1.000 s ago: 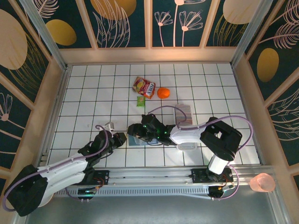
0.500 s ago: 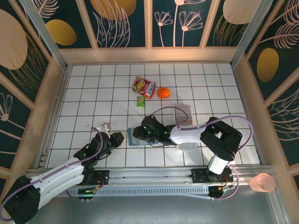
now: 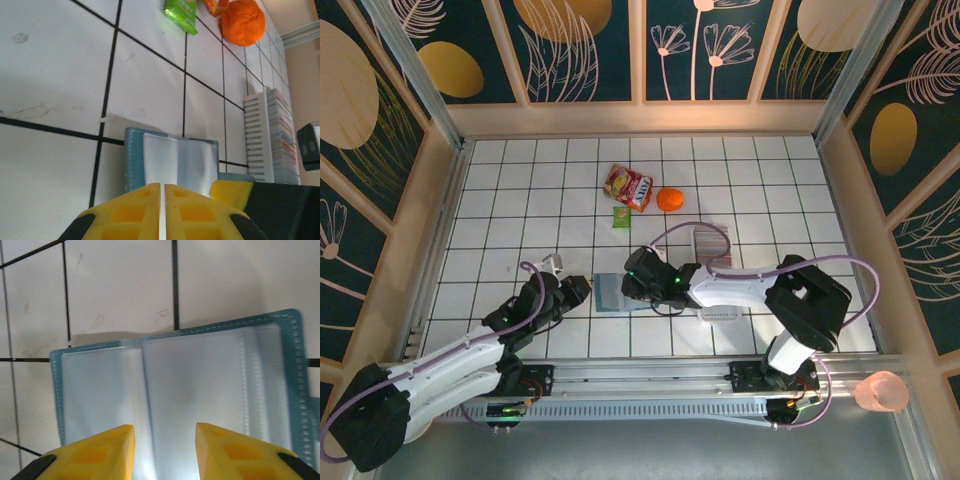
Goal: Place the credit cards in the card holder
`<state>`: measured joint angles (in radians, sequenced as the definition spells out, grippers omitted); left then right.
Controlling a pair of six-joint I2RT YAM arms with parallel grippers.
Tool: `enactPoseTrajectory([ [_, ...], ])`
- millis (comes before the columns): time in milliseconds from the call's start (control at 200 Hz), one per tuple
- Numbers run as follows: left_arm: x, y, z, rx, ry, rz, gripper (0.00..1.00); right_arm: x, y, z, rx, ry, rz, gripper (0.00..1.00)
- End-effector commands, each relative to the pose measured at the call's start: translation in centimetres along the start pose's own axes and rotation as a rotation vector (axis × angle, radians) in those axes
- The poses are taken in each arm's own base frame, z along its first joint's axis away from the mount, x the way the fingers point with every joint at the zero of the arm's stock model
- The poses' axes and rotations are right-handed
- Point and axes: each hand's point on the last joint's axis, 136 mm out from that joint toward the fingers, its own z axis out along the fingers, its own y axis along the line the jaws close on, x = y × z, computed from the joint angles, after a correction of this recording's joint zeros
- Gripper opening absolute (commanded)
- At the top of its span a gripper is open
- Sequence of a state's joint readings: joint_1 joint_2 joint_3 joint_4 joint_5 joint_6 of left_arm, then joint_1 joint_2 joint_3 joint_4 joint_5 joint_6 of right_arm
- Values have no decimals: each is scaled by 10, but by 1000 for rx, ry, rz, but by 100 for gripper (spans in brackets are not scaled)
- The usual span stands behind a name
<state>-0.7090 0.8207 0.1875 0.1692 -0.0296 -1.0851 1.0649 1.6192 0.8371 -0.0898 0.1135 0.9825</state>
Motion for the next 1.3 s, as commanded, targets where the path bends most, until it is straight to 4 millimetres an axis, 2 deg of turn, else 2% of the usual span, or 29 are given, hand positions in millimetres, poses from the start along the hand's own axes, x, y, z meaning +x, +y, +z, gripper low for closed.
enactPoseTrajectory([
  [0,0,-14,-1,13,33,18,7,-12,5,-18,41,-58,-95,33],
  [140,-1,-30,1,16,74,58,0,-6,42,-27,-30,-68,-251,22],
  [205,-10,-20,1,-64,37,35,0,3,52,-19,-81,-22,-262,15],
  [285,-16,-16,1,-69,-5,16,0,10,57,-9,-99,17,-262,4],
  [460,-15,-9,3,-57,8,-42,0,15,65,7,-122,40,-263,3],
  [656,-8,-15,8,-10,55,-71,0,24,51,28,-92,90,-249,3],
  [781,0,-16,16,-9,106,-72,0,28,44,33,-76,102,-247,12],
  [866,7,-10,23,-39,140,-68,0,32,43,34,-86,117,-242,16],
  [1021,14,2,33,-77,165,-75,0,37,46,35,-115,133,-231,16],
  [1296,20,6,39,-73,183,-93,0,38,64,21,-228,136,-226,11],
])
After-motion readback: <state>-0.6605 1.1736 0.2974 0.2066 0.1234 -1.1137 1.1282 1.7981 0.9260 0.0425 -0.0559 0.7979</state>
